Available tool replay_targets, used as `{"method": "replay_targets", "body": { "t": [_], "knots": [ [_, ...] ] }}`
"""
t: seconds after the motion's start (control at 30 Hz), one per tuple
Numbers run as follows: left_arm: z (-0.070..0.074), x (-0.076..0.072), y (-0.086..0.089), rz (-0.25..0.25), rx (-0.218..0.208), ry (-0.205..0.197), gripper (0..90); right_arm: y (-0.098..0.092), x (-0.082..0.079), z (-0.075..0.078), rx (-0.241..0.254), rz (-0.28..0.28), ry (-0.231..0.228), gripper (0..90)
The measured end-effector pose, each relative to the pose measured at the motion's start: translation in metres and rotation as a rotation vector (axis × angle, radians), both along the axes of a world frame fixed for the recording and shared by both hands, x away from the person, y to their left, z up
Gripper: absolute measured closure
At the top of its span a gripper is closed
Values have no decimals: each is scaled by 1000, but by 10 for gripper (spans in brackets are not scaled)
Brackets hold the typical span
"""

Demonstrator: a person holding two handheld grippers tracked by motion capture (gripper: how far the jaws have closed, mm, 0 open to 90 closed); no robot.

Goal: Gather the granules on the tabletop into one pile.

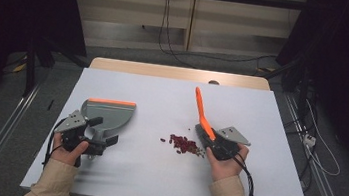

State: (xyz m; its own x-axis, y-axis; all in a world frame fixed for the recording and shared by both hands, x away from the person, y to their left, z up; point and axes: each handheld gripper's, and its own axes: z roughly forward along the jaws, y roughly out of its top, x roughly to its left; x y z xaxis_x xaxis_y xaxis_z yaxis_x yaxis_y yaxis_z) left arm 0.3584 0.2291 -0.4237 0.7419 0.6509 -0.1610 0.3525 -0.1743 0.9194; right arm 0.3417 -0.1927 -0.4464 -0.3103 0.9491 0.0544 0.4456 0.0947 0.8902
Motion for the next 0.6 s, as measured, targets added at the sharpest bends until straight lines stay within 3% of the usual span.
{"method": "replay_targets", "body": {
  "t": [0.27,0.6],
  "knots": [
    [0,0,1,3,1,0,44,32,6,-4,-4,-18,-32,712],
    [-1,1,0,0,10,-1,44,41,13,-6,19,-26,-51,712]
  ]
}}
